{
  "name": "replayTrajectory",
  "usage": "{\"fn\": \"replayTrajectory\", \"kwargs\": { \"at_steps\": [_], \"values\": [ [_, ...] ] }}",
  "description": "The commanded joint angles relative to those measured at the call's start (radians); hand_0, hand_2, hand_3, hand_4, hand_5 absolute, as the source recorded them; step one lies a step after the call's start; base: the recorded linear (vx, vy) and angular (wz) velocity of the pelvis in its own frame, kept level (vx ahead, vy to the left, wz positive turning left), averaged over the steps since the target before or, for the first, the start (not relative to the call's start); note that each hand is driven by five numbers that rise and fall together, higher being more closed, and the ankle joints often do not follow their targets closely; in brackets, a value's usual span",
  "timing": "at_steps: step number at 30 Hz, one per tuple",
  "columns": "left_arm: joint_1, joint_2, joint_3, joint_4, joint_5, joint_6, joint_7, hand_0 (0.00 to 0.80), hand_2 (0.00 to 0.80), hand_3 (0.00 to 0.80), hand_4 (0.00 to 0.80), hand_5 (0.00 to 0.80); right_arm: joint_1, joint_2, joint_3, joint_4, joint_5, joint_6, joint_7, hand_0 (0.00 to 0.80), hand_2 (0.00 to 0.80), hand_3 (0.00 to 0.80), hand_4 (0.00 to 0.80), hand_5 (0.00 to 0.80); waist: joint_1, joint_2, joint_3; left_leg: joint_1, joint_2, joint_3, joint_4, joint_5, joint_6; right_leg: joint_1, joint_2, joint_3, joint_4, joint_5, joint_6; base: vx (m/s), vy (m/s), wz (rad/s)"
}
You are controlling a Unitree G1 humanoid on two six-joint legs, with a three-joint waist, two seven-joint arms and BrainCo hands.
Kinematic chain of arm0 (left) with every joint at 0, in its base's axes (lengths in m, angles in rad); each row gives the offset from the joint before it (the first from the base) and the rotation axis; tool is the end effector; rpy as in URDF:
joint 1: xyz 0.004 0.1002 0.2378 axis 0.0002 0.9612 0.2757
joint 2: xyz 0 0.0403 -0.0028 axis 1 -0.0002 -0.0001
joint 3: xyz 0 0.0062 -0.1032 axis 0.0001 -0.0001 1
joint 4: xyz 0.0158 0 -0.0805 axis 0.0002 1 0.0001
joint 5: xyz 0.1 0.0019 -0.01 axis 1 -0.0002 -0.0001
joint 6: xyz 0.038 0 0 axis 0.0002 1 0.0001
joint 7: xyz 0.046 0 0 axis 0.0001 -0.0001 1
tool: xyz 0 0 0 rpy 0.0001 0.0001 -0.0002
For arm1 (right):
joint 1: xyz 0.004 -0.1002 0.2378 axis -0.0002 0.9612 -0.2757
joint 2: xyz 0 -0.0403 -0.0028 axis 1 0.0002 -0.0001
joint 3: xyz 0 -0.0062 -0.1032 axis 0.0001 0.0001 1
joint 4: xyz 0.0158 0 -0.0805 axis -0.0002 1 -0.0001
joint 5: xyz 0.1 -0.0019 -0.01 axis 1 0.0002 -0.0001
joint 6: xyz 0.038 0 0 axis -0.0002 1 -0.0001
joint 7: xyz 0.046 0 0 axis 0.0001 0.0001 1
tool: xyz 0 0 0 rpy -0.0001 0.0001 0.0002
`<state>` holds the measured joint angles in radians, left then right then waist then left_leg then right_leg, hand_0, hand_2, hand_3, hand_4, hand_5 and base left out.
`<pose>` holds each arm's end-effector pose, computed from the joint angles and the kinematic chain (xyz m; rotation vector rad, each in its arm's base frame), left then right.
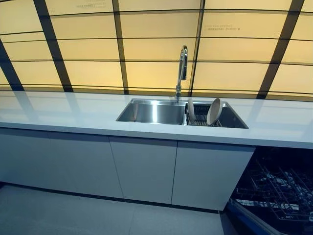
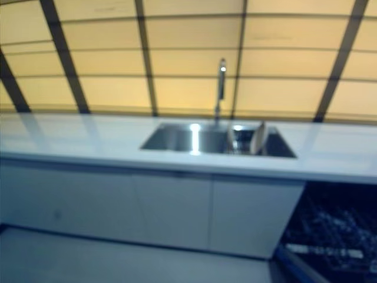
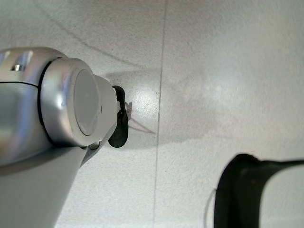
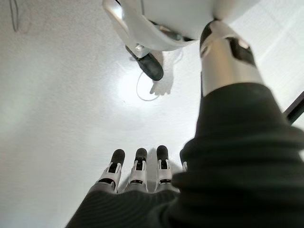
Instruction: Take plates into dishwasher
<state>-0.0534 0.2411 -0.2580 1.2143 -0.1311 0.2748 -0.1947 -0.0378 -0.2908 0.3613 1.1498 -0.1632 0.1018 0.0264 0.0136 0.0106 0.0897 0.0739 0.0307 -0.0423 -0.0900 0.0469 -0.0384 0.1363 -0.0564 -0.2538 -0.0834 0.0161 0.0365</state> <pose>0.0806 0.2179 -0.1154 0.1243 1.4709 -0.1259 0.0915 -0.2242 -0.1098 -0.6177 1.2422 0.2409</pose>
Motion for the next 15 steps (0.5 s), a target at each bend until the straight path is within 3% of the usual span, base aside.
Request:
{"fn": "replayTrajectory", "kwargs": {
  "at_steps": [1,2,5,6,8,11,15],
  "values": [
    [-0.057,0.034,-0.041,-0.041,0.053,0.054,0.002,0.000,0.000,0.000,0.000,0.000,-0.114,-0.019,0.090,-0.170,0.039,-0.081,0.191,0.000,0.000,0.000,0.000,0.000,0.020,-0.028,0.031,0.013,-0.063,0.099,0.041,-0.084,0.066,-0.074,-0.012,0.070,0.073,-0.022,0.049,-0.038,-0.052,0.00],
    [-0.057,0.036,-0.043,-0.046,0.054,0.057,0.001,0.000,0.000,0.000,0.000,0.000,-0.115,-0.022,0.093,-0.184,0.039,-0.082,0.203,0.000,0.000,0.000,0.000,0.000,0.021,-0.028,0.031,0.012,-0.063,0.099,0.041,-0.083,0.065,-0.074,-0.012,0.069,0.073,-0.022,0.049,-0.042,-0.062,0.00],
    [-0.058,0.077,-0.065,-0.121,0.061,0.110,-0.016,0.000,0.000,0.000,0.000,0.000,-0.137,-0.099,0.138,-0.433,0.067,-0.122,0.325,0.000,0.000,0.000,0.000,0.000,0.026,-0.036,0.036,0.003,-0.063,0.096,0.044,-0.079,0.063,-0.080,-0.009,0.063,0.072,-0.019,0.049,-0.039,-0.079,0.02],
    [-0.055,0.083,-0.068,-0.132,0.059,0.117,-0.015,0.000,0.000,0.000,0.000,0.000,-0.141,-0.124,0.144,-0.491,0.073,-0.113,0.351,0.000,0.000,0.000,0.000,0.000,0.024,-0.037,0.037,0.004,-0.063,0.095,0.043,-0.079,0.063,-0.080,-0.007,0.064,0.073,-0.021,0.048,-0.030,-0.090,0.06],
    [-0.046,0.107,-0.076,-0.155,0.051,0.131,-0.015,0.000,0.000,0.000,0.000,0.000,-0.169,-0.241,0.172,-0.693,0.165,-0.073,0.527,0.000,0.000,0.000,0.000,0.000,0.017,-0.042,0.037,0.002,-0.062,0.096,0.040,-0.075,0.060,-0.084,0.000,0.065,0.081,-0.027,0.044,-0.020,-0.094,0.07],
    [-0.050,0.122,-0.087,-0.149,0.039,0.134,-0.006,0.000,0.000,0.000,0.000,0.000,-0.207,-0.297,0.161,-0.763,0.244,-0.106,0.508,0.000,0.000,0.000,0.000,0.000,0.011,-0.044,0.039,0.001,-0.058,0.091,0.052,-0.078,0.058,-0.086,0.008,0.067,0.102,-0.042,0.033,0.003,-0.092,0.20],
    [-0.043,0.117,-0.070,-0.133,0.007,0.113,0.031,0.000,0.000,0.000,0.000,0.000,-0.246,-0.334,0.139,-0.902,0.290,-0.066,0.572,0.000,0.000,0.000,0.000,0.000,0.003,-0.050,0.048,-0.013,-0.053,0.087,0.112,-0.102,0.055,-0.090,0.015,0.078,0.118,-0.058,0.016,-0.006,-0.076,0.31]
  ]
}}
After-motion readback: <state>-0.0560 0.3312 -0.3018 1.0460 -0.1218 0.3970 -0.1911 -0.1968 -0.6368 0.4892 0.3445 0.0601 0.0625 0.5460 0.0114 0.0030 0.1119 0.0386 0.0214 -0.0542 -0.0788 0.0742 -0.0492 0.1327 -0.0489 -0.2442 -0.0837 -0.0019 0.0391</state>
